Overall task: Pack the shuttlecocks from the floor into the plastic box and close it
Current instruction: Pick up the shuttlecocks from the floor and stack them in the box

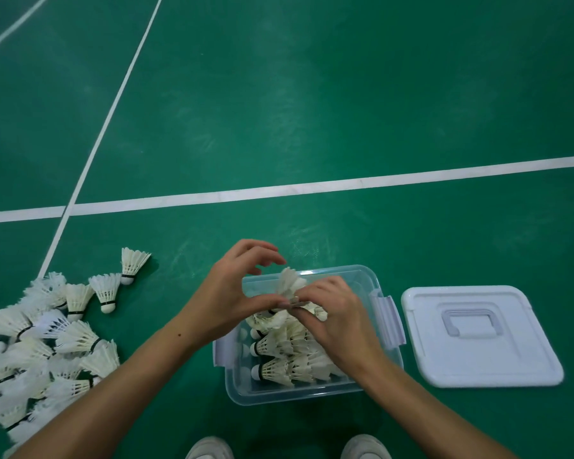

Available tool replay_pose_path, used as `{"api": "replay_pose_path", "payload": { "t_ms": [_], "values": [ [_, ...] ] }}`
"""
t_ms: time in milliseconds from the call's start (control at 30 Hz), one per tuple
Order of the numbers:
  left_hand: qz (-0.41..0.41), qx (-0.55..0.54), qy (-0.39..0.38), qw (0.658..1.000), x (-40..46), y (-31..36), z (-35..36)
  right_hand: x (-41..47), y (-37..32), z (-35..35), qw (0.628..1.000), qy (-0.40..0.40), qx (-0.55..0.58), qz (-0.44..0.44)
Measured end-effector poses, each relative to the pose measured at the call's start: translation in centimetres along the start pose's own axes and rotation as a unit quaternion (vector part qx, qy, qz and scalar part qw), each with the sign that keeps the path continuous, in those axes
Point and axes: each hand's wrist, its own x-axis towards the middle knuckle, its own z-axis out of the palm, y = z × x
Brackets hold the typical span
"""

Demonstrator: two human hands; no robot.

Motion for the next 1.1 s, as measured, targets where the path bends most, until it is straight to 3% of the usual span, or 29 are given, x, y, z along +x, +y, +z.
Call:
{"api": "replay_pose_path", "payload": {
  "t_ms": [167, 300, 467, 667, 1100],
  "values": [
    [0.003, 0.277, -0.012, 0.961, -3.4, -2.8, -0.4, -1.8, 1.2, -0.4, 0.998, -0.022, -0.037, 0.053],
    [-0.002, 0.367, -0.006, 0.930, -4.7, -3.5, 0.9, -1.5, 0.5, 0.7, 0.996, -0.032, -0.063, 0.051],
    [-0.032, 0.400, 0.014, 0.916, -3.0, -3.4, 2.7, -0.3, 0.7, 1.8, 0.992, -0.069, -0.068, 0.082],
    [-0.028, 0.436, -0.019, 0.899, -1.4, -2.6, 4.7, 0.0, 1.1, 1.3, 0.988, -0.130, -0.037, 0.077],
    [-0.001, 0.416, 0.010, 0.909, -2.6, -3.1, 5.9, -0.5, 1.5, 2.5, 0.992, -0.081, -0.028, 0.098]
  ]
}}
